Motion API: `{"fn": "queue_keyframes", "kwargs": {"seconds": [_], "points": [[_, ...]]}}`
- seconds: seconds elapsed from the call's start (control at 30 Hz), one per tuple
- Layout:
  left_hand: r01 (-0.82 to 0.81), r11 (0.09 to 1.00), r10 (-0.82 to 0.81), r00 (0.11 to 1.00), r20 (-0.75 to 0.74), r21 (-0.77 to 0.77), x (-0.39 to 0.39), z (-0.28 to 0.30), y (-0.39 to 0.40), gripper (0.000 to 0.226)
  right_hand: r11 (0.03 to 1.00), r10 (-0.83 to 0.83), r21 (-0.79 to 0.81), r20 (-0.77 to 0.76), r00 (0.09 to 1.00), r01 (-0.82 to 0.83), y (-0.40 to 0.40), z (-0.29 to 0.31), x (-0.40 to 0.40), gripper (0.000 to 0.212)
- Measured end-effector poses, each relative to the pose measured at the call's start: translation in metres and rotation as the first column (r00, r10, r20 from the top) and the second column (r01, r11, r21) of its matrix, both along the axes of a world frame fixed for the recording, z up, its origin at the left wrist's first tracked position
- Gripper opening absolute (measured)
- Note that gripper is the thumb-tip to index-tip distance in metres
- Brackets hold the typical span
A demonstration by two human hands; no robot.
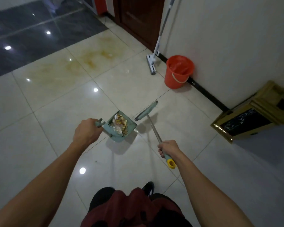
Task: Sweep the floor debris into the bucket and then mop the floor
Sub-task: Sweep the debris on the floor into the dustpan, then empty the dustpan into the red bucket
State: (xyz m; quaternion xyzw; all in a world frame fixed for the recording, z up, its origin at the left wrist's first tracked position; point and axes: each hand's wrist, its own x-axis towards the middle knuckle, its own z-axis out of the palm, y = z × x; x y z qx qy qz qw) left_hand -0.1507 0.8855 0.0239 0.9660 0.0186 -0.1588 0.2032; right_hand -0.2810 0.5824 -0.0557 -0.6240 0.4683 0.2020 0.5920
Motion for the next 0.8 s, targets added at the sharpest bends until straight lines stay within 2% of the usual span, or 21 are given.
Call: {"fn": "queue_keyframes", "kwargs": {"seconds": [0.23,0.43,0.8], "points": [[0.051,0.995,-0.044,0.996,0.075,-0.087,0.083,0.026,-0.075,0.016,0.97,-0.242,0.021,-0.01,0.97,0.242,-0.067,-0.004,0.058,0.007],[0.142,0.978,-0.12,0.982,0.144,-0.155,0.181,0.038,-0.131,0.012,0.904,-0.428,0.009,-0.002,0.904,0.428,-0.117,-0.007,0.113,0.011],[0.298,0.925,-0.23,0.934,0.274,-0.238,0.332,0.077,-0.236,0.013,0.798,-0.601,0.11,0.069,0.796,0.593,-0.191,0.007,0.203,0.033]]}}
